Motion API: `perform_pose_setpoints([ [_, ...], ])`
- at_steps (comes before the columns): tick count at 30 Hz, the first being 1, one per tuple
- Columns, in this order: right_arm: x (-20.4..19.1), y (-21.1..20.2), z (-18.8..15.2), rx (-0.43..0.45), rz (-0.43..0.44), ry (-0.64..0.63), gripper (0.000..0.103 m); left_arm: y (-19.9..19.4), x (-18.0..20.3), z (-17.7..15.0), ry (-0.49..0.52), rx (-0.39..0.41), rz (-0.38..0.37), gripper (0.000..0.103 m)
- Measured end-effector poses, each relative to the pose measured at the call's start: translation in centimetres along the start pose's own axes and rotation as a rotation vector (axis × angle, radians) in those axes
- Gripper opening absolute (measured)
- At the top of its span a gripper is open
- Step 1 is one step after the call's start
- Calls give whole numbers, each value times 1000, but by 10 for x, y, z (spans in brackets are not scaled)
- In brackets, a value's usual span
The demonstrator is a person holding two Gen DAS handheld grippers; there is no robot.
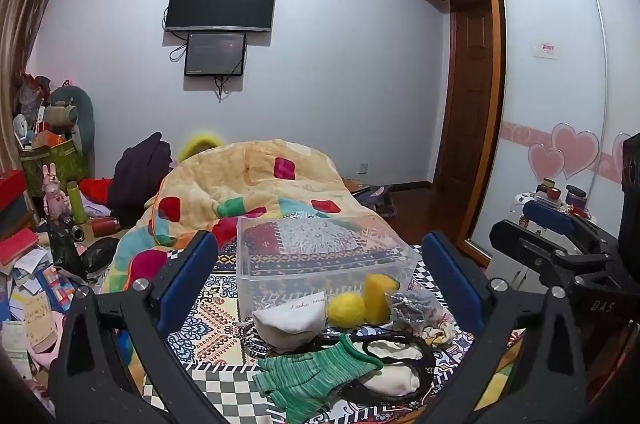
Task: Organize soft objects
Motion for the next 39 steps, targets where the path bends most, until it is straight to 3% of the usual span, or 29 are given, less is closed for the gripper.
perform_pose_setpoints([
  [39, -2, -3, 4, 8, 8, 1, 103, -1, -2, 1, -4, -4, -3, 103],
])
Point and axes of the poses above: each gripper's, at about its wrist camera, not at the fingertips, and y roughly the way its jaws point, x to its right, z to its top, the point moved 8 cm from there along y, roughly the way its jaws point, and after that the axes turned 14 degrees about -z, right-handed, at the moved point
